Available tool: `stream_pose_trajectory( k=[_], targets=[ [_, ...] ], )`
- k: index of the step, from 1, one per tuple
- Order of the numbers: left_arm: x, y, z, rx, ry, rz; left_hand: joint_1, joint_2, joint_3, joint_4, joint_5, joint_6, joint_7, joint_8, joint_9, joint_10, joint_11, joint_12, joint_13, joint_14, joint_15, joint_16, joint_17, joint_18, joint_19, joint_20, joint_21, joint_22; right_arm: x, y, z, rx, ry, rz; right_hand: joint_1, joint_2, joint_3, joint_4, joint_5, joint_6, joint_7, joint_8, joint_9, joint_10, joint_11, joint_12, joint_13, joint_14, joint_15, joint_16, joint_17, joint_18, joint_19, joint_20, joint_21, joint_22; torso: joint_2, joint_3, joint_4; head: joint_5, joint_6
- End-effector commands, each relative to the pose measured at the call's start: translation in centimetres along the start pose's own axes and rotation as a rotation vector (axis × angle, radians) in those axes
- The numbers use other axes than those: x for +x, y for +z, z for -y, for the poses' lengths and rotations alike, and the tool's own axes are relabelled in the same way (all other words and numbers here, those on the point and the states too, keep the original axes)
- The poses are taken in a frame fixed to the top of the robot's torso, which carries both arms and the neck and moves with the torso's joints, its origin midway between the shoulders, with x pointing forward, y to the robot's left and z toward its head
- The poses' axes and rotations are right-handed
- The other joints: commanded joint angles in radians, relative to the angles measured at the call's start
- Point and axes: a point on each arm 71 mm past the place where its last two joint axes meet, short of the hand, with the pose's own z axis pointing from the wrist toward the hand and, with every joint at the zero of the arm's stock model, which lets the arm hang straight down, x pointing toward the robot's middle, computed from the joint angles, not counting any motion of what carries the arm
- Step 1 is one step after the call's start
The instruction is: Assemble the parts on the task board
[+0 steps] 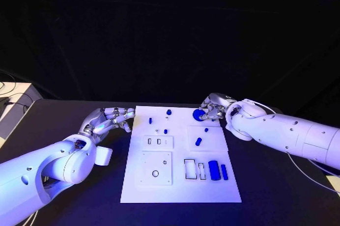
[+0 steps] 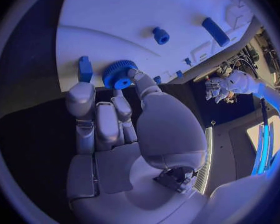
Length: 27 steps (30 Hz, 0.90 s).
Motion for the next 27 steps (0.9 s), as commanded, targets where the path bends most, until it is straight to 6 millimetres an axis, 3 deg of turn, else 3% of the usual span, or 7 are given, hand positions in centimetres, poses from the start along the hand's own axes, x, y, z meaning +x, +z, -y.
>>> stream_pose_trajectory(
  k=[1,11,18,27],
  targets=[
    [0.2,0.0,0.1,0.01,-0.003,-0.017,-0.004,0.002,0.0,-0.006,-0.003,-0.007,-0.001,-0.005,0.001,-0.007,0.002,0.005,0.001,0.0,0.0,-0.004,0.001,0.014,0.008,-0.001,-0.005,-0.001,-0.5,-0.1,-0.7,-0.051,-0.04,0.082,0.0,0.019,0.001,-0.009,0.0,0.025,0.012,0.005,0.008,0.002,-0.004,0.001,0.003,0.003,-0.007,0.001,0.002,0.0,-0.001,-0.008,0.006,0.096,0.0,-0.0003,0.0007,0.001,0.001],
    [0.2,0.1,0.0,0.009,-0.003,-0.017,-0.004,0.002,0.0,-0.006,-0.003,-0.007,-0.001,-0.005,0.001,-0.007,0.002,0.005,0.001,0.0,0.0,-0.004,0.001,0.014,0.008,-0.001,-0.005,-0.001,-0.7,-0.3,-4.0,-0.139,-0.048,0.13,-0.003,0.02,0.002,-0.015,-0.001,0.031,0.01,0.005,0.008,0.007,-0.006,-0.001,0.007,0.004,-0.009,0.002,0.004,-0.002,-0.001,-0.01,0.013,0.097,0.001,0.0,0.0002,0.013,0.006],
    [0.2,0.2,0.0,0.009,-0.004,-0.017,-0.004,0.002,0.0,-0.006,-0.003,-0.007,-0.001,-0.005,0.001,-0.007,0.002,0.005,0.001,0.0,0.0,-0.004,0.001,0.014,0.008,-0.001,-0.005,-0.001,0.0,0.0,-7.2,-0.2,-0.047,0.12,-0.003,0.02,0.003,-0.017,0.001,0.031,0.01,0.004,0.007,0.008,-0.006,-0.002,0.009,0.004,-0.009,0.002,0.006,-0.003,-0.002,-0.011,0.015,0.098,0.001,0.0002,-0.0004,0.031,0.01],
    [0.4,0.3,0.0,0.009,-0.006,-0.021,-0.004,0.002,0.0,-0.006,-0.003,-0.007,-0.001,-0.005,0.001,-0.007,0.002,0.005,0.001,0.0,0.0,-0.004,0.001,0.014,0.008,-0.001,-0.005,-0.001,1.3,0.9,-10.7,-0.247,-0.074,0.107,-0.005,0.019,0.003,-0.018,0.0,0.027,0.012,0.003,0.006,0.006,-0.005,-0.007,0.009,0.004,-0.008,0.001,0.006,-0.003,-0.003,-0.01,0.015,0.097,0.001,-0.0016,0.003,0.037,0.011]
  ],
)
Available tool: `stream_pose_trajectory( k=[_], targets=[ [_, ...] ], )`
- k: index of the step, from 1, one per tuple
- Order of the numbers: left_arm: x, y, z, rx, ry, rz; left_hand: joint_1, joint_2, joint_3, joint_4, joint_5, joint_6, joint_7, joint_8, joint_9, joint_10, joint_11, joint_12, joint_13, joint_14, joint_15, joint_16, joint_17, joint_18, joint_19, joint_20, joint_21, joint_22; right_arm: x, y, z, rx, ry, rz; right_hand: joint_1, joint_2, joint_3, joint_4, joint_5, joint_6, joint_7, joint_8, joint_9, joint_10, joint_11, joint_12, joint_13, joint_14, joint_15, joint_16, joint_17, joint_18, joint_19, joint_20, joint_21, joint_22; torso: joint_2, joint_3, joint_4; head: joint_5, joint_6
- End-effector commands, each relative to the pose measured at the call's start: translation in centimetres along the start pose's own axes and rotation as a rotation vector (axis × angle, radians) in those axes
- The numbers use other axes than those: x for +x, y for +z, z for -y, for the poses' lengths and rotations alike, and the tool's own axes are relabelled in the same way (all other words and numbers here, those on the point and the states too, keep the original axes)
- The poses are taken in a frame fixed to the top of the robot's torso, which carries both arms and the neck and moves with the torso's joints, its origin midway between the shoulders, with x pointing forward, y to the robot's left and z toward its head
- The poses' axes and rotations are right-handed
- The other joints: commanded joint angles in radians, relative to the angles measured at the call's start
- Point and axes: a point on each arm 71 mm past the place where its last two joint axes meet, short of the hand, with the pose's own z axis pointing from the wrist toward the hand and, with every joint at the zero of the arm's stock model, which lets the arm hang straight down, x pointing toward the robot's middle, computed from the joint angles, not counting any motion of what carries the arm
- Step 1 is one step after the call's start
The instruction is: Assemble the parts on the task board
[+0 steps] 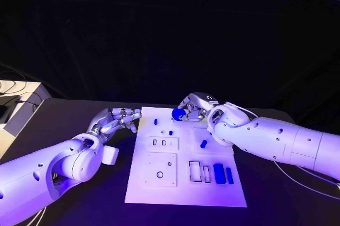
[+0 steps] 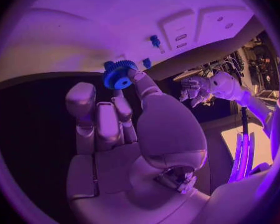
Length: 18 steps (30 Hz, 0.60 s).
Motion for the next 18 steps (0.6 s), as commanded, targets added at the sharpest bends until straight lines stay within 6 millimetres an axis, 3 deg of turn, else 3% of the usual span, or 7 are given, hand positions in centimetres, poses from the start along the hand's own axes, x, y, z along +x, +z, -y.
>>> stream_pose_trajectory(
  k=[1,11,18],
  targets=[
    [0.3,0.1,0.1,0.009,-0.005,-0.021,-0.004,0.002,0.0,-0.006,-0.003,-0.007,-0.001,-0.005,0.001,-0.007,0.002,0.005,0.0,0.0,0.0,-0.004,0.001,0.014,0.008,-0.001,-0.005,-0.001,0.2,0.4,-0.6,-0.009,-0.049,0.005,0.003,0.009,0.003,-0.006,0.005,0.026,0.013,0.003,0.007,0.002,-0.002,-0.007,0.001,0.0,-0.005,0.001,0.001,-0.003,0.001,-0.007,0.003,0.097,0.0,-0.0011,0.0019,0.002,0.0],
    [0.3,0.1,0.1,0.009,-0.005,-0.021,-0.004,0.002,0.0,-0.006,-0.003,-0.007,-0.001,-0.005,0.001,-0.007,0.002,0.005,0.0,0.0,0.0,-0.004,0.001,0.014,0.008,-0.001,-0.005,-0.001,1.4,1.1,-1.5,-0.014,-0.064,-0.024,0.001,0.008,0.003,-0.007,0.003,0.021,0.015,0.003,0.005,0.001,-0.001,-0.009,0.003,0.001,-0.004,0.001,0.002,-0.002,0.0,-0.006,0.001,0.096,0.0,-0.0011,-0.0013,0.002,-0.006],
    [0.3,0.1,0.1,0.009,-0.005,-0.022,-0.004,0.002,0.0,-0.006,-0.003,-0.007,-0.001,-0.005,0.001,-0.007,0.002,0.005,0.0,0.0,0.0,-0.004,0.001,0.014,0.008,-0.001,-0.005,-0.001,2.1,1.1,-1.6,-0.011,-0.069,-0.049,0.0,0.007,0.003,-0.007,0.001,0.021,0.015,0.003,0.004,0.001,0.0,-0.01,0.004,0.0,-0.004,0.0,0.002,-0.002,0.0,-0.006,0.0,0.096,0.0,-0.0009,0.0014,0.001,-0.012]
  ],
)
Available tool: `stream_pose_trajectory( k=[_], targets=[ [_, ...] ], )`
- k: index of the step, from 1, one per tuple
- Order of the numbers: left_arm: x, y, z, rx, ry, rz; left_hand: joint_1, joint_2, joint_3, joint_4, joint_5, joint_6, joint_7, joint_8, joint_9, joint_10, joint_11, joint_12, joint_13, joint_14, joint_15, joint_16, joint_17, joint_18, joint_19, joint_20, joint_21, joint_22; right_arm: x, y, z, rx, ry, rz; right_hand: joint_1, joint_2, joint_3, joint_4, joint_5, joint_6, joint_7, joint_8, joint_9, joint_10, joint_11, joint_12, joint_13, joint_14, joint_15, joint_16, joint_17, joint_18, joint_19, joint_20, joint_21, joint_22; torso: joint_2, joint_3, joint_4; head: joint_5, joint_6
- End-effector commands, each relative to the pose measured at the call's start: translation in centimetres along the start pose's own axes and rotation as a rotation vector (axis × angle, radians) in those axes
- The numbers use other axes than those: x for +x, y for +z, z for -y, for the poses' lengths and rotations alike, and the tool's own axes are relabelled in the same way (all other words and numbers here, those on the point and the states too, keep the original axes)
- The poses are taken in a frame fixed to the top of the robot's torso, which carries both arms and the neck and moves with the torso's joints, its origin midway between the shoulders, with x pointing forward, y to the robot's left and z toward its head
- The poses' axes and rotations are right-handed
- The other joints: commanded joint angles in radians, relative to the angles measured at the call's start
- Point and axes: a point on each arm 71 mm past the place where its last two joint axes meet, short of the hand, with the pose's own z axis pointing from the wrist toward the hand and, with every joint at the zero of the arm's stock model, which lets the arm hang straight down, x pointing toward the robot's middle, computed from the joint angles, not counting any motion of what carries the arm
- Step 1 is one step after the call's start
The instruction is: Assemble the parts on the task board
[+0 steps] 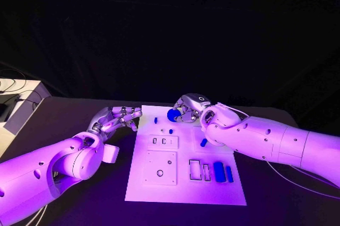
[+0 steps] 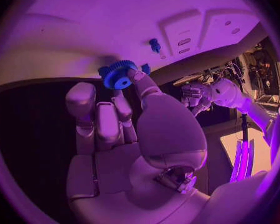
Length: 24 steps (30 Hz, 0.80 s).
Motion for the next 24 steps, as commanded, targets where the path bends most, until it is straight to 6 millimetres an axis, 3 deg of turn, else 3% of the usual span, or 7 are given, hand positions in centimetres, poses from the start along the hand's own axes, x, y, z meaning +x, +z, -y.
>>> stream_pose_trajectory(
  k=[1,7,15,24],
  targets=[
    [0.3,0.0,0.1,0.009,-0.005,-0.021,-0.004,0.002,0.0,-0.006,-0.003,-0.007,-0.001,-0.005,0.001,-0.007,0.002,0.005,0.0,0.0,0.0,-0.004,0.001,0.014,0.008,-0.001,-0.005,-0.001,0.4,0.0,-0.2,-0.004,-0.022,-0.027,0.0,0.007,0.002,-0.001,-0.001,0.021,0.015,0.007,0.004,0.001,-0.001,-0.005,0.002,0.0,-0.004,0.0,0.001,-0.002,0.0,-0.006,0.0,0.096,-0.001,0.0006,0.0015,0.0,-0.004],
    [0.2,0.0,0.1,0.009,-0.004,-0.02,-0.004,0.002,0.0,-0.006,-0.003,-0.007,-0.001,-0.005,0.001,-0.007,0.002,0.005,0.0,0.0,0.0,-0.004,0.001,0.014,0.008,-0.001,-0.005,-0.001,0.8,0.0,-0.5,-0.011,-0.021,-0.043,-0.001,0.006,0.002,-0.001,-0.005,0.021,0.015,0.007,0.004,0.002,-0.001,-0.005,0.004,0.001,-0.004,0.001,0.002,-0.002,0.0,-0.006,0.002,0.097,-0.001,0.0001,-0.0009,0.003,-0.005],
    [0.3,0.0,0.1,0.009,-0.005,-0.023,-0.004,0.002,0.0,-0.006,-0.003,-0.007,-0.001,-0.005,0.001,-0.007,0.002,0.005,0.0,0.0,0.0,-0.004,0.001,0.014,0.008,-0.001,-0.005,-0.001,1.2,0.3,-0.5,-0.006,-0.028,-0.047,-0.001,0.005,0.001,0.0,-0.007,0.021,0.015,0.007,0.004,0.002,0.0,-0.005,0.004,0.001,-0.004,0.001,0.003,-0.002,0.0,-0.006,0.002,0.097,-0.002,-0.0011,0.0008,0.001,-0.007],
    [0.3,0.0,0.1,0.009,-0.005,-0.022,-0.004,0.002,0.0,-0.006,-0.003,-0.007,-0.001,-0.005,0.001,-0.007,0.002,0.005,0.0,0.0,0.0,-0.004,0.001,0.014,0.008,-0.001,-0.005,-0.001,1.5,0.5,0.0,0.013,-0.038,-0.05,-0.002,0.004,0.001,0.001,-0.009,0.019,0.016,0.007,0.003,0.001,0.0,-0.008,0.004,0.001,-0.003,0.0,0.002,-0.002,-0.001,-0.005,0.0,0.096,0.0,0.0004,-0.0006,0.001,-0.006]
  ],
)
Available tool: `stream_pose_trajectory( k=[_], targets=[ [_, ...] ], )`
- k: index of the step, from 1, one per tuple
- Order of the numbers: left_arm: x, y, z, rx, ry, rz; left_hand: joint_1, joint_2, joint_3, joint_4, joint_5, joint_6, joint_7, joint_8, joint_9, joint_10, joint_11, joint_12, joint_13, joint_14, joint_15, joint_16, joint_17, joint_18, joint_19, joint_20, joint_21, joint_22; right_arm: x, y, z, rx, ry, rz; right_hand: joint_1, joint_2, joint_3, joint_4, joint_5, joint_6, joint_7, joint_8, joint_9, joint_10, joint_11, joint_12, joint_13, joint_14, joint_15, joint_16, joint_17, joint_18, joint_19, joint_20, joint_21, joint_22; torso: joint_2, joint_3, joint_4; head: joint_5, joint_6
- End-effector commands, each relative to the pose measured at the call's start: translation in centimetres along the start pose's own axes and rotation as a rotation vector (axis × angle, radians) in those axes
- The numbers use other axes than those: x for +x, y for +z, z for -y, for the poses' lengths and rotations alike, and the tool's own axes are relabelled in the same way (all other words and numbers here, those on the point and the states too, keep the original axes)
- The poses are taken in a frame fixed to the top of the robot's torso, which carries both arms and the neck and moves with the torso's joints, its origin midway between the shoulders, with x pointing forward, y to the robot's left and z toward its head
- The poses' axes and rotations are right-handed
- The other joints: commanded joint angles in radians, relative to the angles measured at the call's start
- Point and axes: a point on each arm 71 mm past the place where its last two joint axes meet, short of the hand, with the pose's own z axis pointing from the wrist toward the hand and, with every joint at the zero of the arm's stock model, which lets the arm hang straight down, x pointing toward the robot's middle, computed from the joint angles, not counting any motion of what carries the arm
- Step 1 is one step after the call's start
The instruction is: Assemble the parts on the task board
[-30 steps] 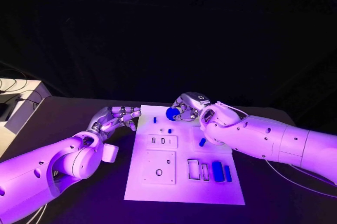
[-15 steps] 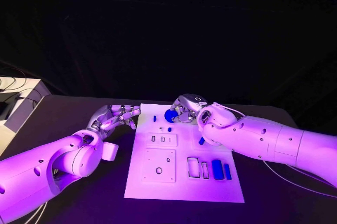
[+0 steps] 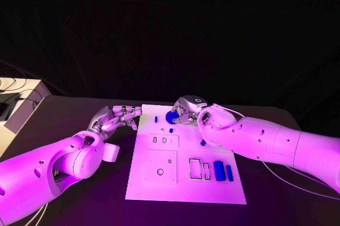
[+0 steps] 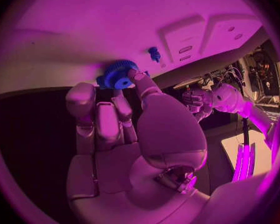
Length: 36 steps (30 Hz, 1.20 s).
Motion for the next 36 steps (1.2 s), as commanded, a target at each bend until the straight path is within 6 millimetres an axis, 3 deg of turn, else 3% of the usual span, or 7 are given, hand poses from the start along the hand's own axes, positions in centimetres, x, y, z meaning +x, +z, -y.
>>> stream_pose_trajectory(
  k=[1,11,14,17,18,24,36],
  targets=[
    [0.2,0.0,0.1,0.009,-0.004,-0.02,-0.004,0.002,0.0,-0.006,-0.003,-0.007,-0.001,-0.005,0.001,-0.007,0.002,0.005,0.0,0.0,0.0,-0.004,0.001,0.014,0.008,-0.001,-0.005,-0.001,0.4,0.0,0.4,0.011,-0.022,-0.02,-0.002,0.005,0.003,0.003,-0.006,0.019,0.016,0.006,0.003,0.0,-0.001,-0.004,0.002,0.001,-0.003,0.0,0.001,-0.002,-0.001,-0.005,0.0,0.096,0.001,0.0007,-0.0015,0.0,0.0],
    [0.2,0.0,0.1,0.009,-0.004,-0.02,-0.004,0.002,0.0,-0.006,-0.003,-0.007,-0.001,-0.005,0.001,-0.007,0.002,0.005,0.0,0.0,0.0,-0.004,0.001,0.014,0.008,-0.001,-0.005,-0.001,0.5,0.2,0.4,0.009,-0.022,-0.022,-0.01,-0.005,-0.002,0.012,-0.013,-0.018,0.03,0.004,-0.007,-0.009,0.007,-0.018,-0.006,0.0,0.003,-0.003,-0.002,0.0,-0.003,-0.001,-0.008,0.094,0.0,0.0005,-0.0005,0.001,-0.003],
    [0.2,0.0,0.1,0.008,-0.004,-0.02,-0.004,0.002,0.0,-0.006,-0.003,-0.007,-0.001,-0.005,0.001,-0.007,0.002,0.005,0.0,0.0,0.0,-0.004,0.001,0.014,0.008,-0.001,-0.005,-0.001,0.6,0.2,0.4,0.007,-0.019,-0.023,-0.019,-0.021,-0.017,0.029,-0.053,-0.053,0.042,0.003,-0.014,-0.014,0.016,-0.026,-0.011,-0.001,0.009,-0.004,-0.003,0.003,-0.004,0.004,-0.014,0.093,0.0,0.0007,0.0002,0.001,-0.003],
    [0.2,0.0,0.1,0.008,-0.004,-0.019,-0.004,0.002,0.0,-0.006,-0.003,-0.007,-0.001,-0.005,0.001,-0.007,0.002,0.005,0.0,0.0,0.0,-0.004,0.001,0.014,0.008,-0.001,-0.005,-0.001,0.6,0.2,0.5,0.007,-0.015,-0.025,-0.029,-0.044,-0.047,0.088,-0.084,-0.08,0.047,0.003,-0.014,-0.021,0.022,-0.033,-0.021,-0.002,0.016,-0.004,-0.004,0.01,-0.003,0.013,-0.022,0.092,-0.001,0.0012,-0.0008,0.002,-0.002],
    [0.2,0.0,0.1,0.008,-0.004,-0.019,-0.004,0.002,0.0,-0.006,-0.003,-0.007,-0.001,-0.005,0.001,-0.007,0.002,0.005,0.0,0.0,0.0,-0.004,0.001,0.014,0.008,-0.001,-0.005,-0.001,0.6,0.1,0.5,0.007,-0.013,-0.025,-0.041,-0.066,-0.049,0.142,-0.09,-0.09,0.047,0.005,-0.012,-0.025,0.025,-0.034,-0.026,-0.002,0.016,-0.003,-0.004,0.013,-0.003,0.017,-0.028,0.092,-0.001,0.001,-0.0008,0.003,-0.002],
    [0.1,0.0,0.1,0.01,-0.002,-0.014,-0.003,0.001,-0.002,-0.007,-0.003,-0.026,-0.006,-0.007,0.0,-0.008,0.0,0.005,0.0,0.001,0.0,-0.006,0.003,0.013,0.007,-0.001,0.0,-0.012,0.6,0.0,0.8,0.012,-0.009,-0.027,-0.089,-0.078,-0.05,0.209,-0.081,-0.093,0.048,0.003,-0.012,-0.028,0.026,-0.032,-0.031,-0.002,0.019,-0.001,-0.004,0.013,-0.001,0.017,-0.031,0.092,0.0,0.0017,-0.0021,0.004,-0.001],
    [0.0,0.0,0.1,0.009,0.0,-0.01,-0.004,0.001,-0.003,-0.006,-0.003,-0.03,-0.004,-0.006,0.001,-0.009,0.001,0.005,0.0,0.001,0.0,-0.007,0.003,0.013,0.007,-0.001,0.0,-0.013,0.6,-0.3,1.5,0.023,-0.004,-0.038,-0.096,-0.074,-0.045,0.219,-0.063,-0.089,0.047,0.004,-0.012,-0.028,0.025,-0.029,-0.031,-0.002,0.018,0.0,-0.003,0.013,-0.001,0.017,-0.031,0.092,0.0,0.002,-0.0019,0.003,0.0]
  ],
)
